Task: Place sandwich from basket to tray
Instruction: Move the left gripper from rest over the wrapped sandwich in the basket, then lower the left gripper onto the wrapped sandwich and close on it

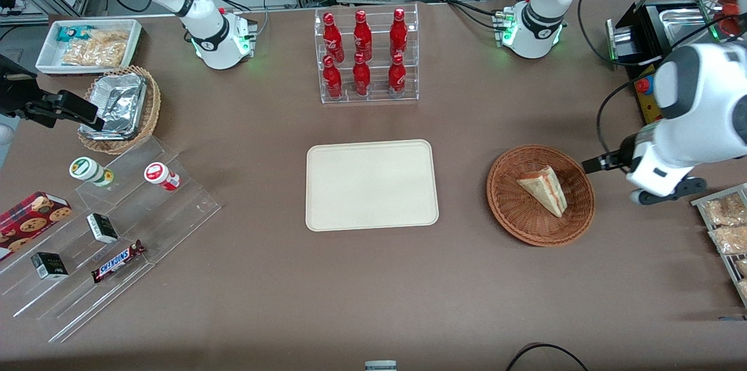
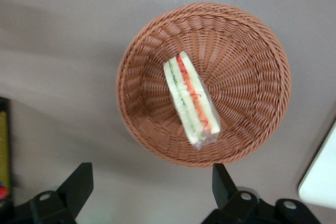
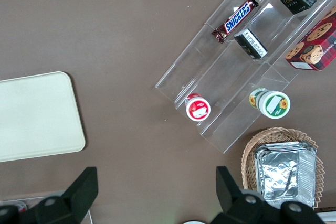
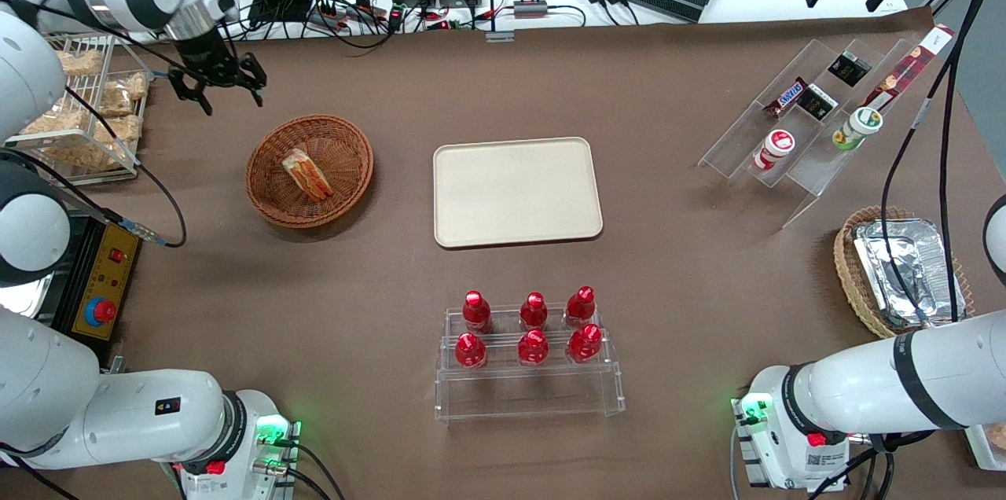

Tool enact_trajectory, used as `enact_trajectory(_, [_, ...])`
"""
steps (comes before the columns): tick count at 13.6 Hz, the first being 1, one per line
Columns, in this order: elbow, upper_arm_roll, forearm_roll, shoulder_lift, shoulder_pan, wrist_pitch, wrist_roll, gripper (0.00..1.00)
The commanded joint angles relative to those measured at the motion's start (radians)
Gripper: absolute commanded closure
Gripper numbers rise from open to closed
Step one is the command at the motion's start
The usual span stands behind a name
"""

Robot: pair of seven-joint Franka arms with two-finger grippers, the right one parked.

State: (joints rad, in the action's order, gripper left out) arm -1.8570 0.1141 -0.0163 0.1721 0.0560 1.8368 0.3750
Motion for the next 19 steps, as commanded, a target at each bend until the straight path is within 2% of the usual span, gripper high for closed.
enact_trajectory(1, [-0.121,0.002,-0.013,-0.048,-0.048,0.128,0.200,0.00])
enact_trajectory(5, [-0.283,0.002,-0.011,-0.075,-0.084,0.330,0.435,0.00])
enact_trajectory(8, [-0.375,0.001,-0.011,-0.074,-0.082,0.450,0.444,0.00])
enact_trajectory(18, [-0.398,0.001,-0.001,0.067,-0.076,0.611,0.446,0.00])
enact_trajectory(19, [-0.398,0.001,0.001,0.075,-0.076,0.622,0.446,0.02])
